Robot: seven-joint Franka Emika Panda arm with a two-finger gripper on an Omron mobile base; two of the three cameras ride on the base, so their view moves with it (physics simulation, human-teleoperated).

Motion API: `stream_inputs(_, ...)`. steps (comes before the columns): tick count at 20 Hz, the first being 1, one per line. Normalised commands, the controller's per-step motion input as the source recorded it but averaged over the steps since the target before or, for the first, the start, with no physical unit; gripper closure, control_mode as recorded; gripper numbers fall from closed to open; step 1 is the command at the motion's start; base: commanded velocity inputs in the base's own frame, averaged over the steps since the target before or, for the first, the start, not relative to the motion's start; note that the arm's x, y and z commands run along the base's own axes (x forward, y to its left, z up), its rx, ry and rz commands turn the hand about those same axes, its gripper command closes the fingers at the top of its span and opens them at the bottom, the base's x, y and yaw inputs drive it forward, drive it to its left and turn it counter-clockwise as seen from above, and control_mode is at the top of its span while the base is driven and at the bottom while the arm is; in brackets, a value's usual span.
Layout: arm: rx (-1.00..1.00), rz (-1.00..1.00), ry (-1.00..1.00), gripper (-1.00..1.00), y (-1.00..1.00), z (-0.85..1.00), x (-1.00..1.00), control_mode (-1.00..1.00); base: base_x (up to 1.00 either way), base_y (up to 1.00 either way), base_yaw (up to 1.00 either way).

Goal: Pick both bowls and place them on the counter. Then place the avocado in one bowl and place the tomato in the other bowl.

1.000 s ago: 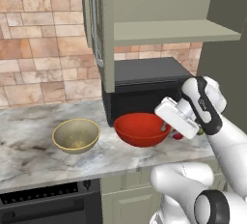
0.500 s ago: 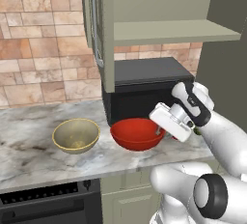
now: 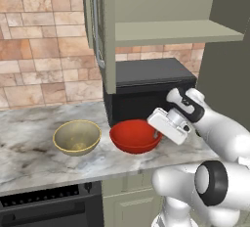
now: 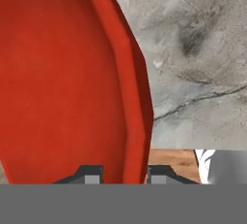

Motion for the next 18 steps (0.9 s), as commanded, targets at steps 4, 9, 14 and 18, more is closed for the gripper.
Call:
stream_inputs(4,0.00,0.02,-0.01,1.00,0.00,-0.28,0.34,-1.00,0.00,0.00,0.00)
stream_inputs(9,0.00,0.02,-0.02,1.00,0.02,-0.36,0.28,-1.00,0.00,0.00,0.00)
stream_inputs(14,0.00,0.04,-0.06,1.00,0.00,-0.25,0.20,-1.00,0.00,0.00,0.00)
stream_inputs(18,0.00,0.04,-0.05,1.00,0.01,-0.22,0.13,-1.00,0.00,0.00,0.00)
